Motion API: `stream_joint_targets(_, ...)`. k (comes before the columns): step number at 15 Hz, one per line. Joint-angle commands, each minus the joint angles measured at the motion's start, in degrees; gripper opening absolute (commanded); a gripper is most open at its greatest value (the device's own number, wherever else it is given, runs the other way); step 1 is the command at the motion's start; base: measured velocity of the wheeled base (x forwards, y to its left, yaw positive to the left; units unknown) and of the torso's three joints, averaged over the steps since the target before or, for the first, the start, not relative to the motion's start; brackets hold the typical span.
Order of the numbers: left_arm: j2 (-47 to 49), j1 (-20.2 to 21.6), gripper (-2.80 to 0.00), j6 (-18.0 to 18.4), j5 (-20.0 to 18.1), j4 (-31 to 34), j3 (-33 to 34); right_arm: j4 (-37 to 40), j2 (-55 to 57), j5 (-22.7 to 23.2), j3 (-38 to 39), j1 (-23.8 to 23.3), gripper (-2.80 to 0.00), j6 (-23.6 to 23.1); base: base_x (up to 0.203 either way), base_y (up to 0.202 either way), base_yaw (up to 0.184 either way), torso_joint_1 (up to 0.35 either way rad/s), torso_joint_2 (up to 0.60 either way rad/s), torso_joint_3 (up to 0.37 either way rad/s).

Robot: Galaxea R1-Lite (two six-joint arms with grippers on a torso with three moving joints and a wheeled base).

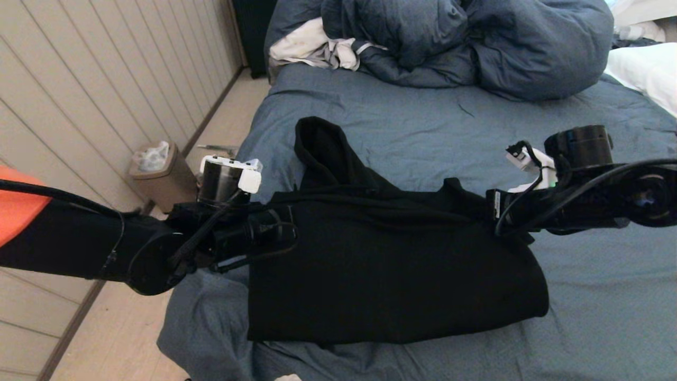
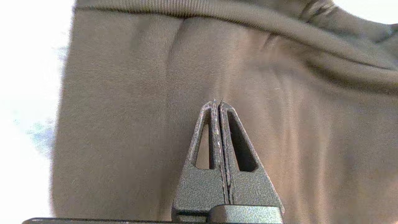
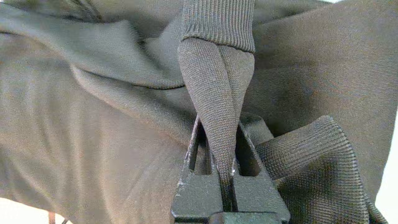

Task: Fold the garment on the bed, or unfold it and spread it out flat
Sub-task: Unfold the black sweatshirt

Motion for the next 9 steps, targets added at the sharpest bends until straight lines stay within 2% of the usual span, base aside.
stream_joint_targets(1, -3.8, 0.0, -2.80, -0.2, 0.0, -0.1, 1.3, 0.0, -3.1, 0.1, 1.0, 0.0, -2.80, 0.1, 0.000, 0.000, 0.000, 0.000, 0.00, 0.000)
stream_joint_targets(5, -10.4, -1.1, -2.80, -0.3, 0.0, -0.1, 8.1, 0.0, -10.7, 0.2, 6.0, 0.5, -2.80, -0.3, 0.000, 0.000, 0.000, 0.000, 0.00, 0.000)
stream_joint_targets(9, -17.4, -1.7, -2.80, -0.3, 0.0, -0.1, 15.9, 0.0, -19.6, 0.2, 15.0, 0.5, -2.80, -0.5, 0.000, 0.000, 0.000, 0.000, 0.00, 0.000)
